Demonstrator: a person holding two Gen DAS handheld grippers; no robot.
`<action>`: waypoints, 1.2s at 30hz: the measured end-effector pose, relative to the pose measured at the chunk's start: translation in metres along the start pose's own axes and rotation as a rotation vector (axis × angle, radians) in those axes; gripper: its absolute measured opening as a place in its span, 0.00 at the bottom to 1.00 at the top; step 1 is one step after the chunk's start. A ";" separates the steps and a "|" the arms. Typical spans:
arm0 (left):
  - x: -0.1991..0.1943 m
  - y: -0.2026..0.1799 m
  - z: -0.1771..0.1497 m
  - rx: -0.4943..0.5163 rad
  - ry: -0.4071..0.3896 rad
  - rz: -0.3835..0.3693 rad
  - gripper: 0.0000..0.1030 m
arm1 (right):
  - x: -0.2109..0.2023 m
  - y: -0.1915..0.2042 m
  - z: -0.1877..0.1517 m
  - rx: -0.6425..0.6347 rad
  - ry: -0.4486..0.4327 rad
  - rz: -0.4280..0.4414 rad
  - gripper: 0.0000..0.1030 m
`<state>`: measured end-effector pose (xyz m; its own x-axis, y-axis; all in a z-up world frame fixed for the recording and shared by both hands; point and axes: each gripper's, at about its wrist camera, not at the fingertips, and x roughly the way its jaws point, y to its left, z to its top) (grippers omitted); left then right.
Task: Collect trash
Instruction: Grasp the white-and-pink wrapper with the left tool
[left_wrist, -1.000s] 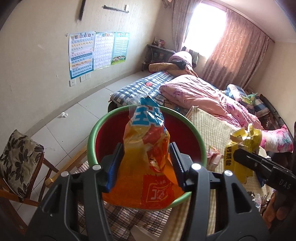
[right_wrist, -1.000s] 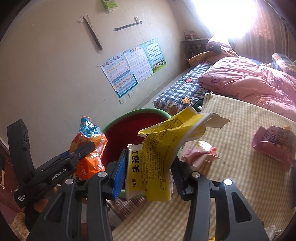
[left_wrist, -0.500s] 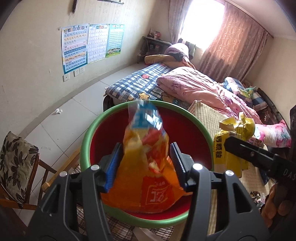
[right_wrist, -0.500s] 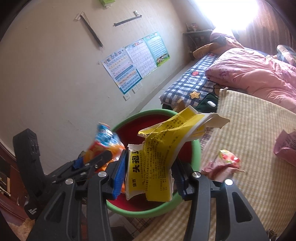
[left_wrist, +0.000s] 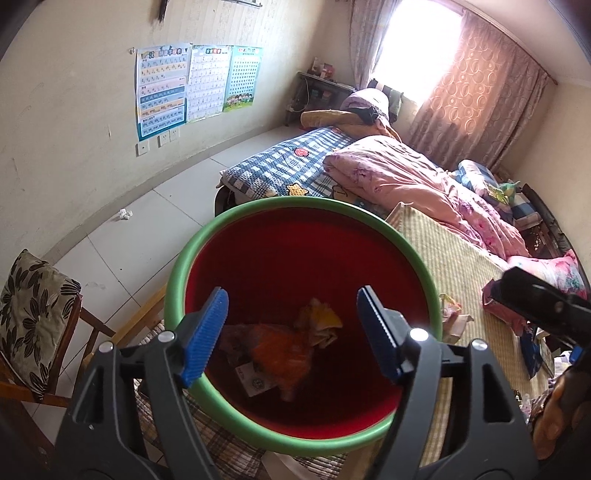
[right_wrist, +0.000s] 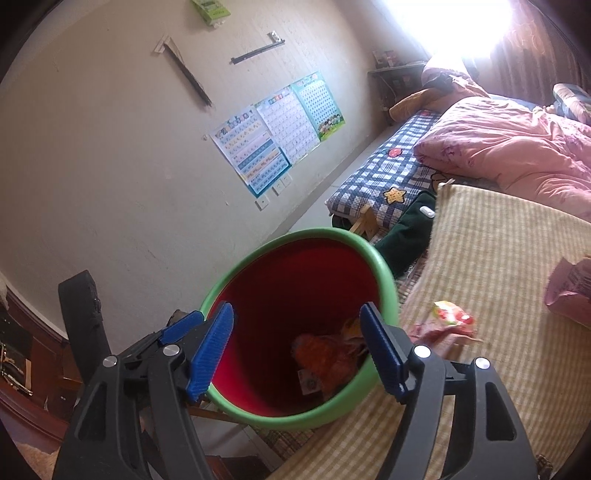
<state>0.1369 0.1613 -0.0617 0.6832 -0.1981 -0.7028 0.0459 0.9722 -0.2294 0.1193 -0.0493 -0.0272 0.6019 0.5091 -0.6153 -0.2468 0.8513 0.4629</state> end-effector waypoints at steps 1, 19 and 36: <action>-0.001 -0.003 -0.001 0.002 -0.004 -0.001 0.68 | -0.006 -0.004 -0.001 0.001 -0.009 -0.003 0.68; -0.012 -0.130 -0.039 0.166 -0.006 -0.173 0.69 | -0.126 -0.138 -0.044 0.106 -0.085 -0.277 0.68; 0.117 -0.206 -0.047 0.517 0.211 -0.032 0.70 | -0.160 -0.191 -0.056 0.082 -0.046 -0.273 0.69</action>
<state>0.1733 -0.0677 -0.1284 0.5173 -0.1977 -0.8327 0.4518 0.8894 0.0695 0.0275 -0.2863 -0.0531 0.6720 0.2543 -0.6955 -0.0099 0.9422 0.3350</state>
